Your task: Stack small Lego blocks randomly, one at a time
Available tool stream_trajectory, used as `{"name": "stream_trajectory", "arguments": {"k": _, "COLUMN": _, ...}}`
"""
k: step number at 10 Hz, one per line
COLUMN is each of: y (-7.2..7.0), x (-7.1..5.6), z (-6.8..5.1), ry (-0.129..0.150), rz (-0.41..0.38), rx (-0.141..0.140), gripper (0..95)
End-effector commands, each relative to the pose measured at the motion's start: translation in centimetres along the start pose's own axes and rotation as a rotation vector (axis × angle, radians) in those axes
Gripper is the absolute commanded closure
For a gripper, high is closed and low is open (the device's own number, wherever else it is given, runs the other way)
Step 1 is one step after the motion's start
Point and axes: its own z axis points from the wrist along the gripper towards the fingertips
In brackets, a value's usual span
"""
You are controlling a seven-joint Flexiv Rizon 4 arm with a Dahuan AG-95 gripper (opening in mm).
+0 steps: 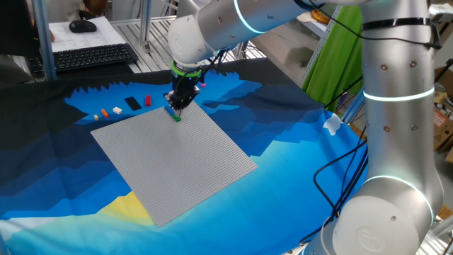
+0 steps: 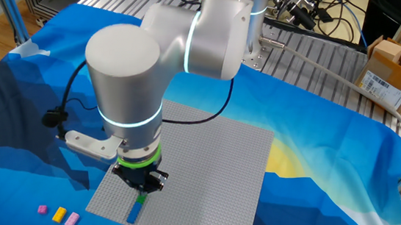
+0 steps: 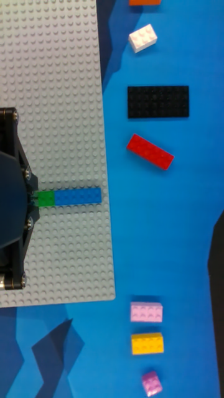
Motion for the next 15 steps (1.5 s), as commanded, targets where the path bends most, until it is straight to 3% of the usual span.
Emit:
{"name": "stream_trajectory", "arguments": {"k": 1, "y": 0.0, "x": -0.6, "z": -0.1, "ry": 0.001, "rz": 0.000, "rx": 0.002, "gripper": 76.0}}
{"name": "stream_trajectory", "arguments": {"k": 4, "y": -0.3, "x": -2.2, "z": -0.6, "ry": 0.012, "rz": 0.016, "rx": -0.002, "gripper": 76.0}}
{"name": "stream_trajectory", "arguments": {"k": 7, "y": 0.1, "x": -5.6, "z": -1.2, "ry": 0.019, "rz": 0.077, "rx": -0.013, "gripper": 76.0}}
{"name": "stream_trajectory", "arguments": {"k": 10, "y": 0.4, "x": -8.0, "z": -1.6, "ry": 0.024, "rz": 0.128, "rx": -0.030, "gripper": 76.0}}
{"name": "stream_trajectory", "arguments": {"k": 11, "y": 0.4, "x": -9.0, "z": -1.4, "ry": 0.026, "rz": 0.131, "rx": -0.027, "gripper": 76.0}}
{"name": "stream_trajectory", "arguments": {"k": 15, "y": 0.8, "x": -10.8, "z": -0.5, "ry": 0.023, "rz": 0.159, "rx": -0.032, "gripper": 76.0}}
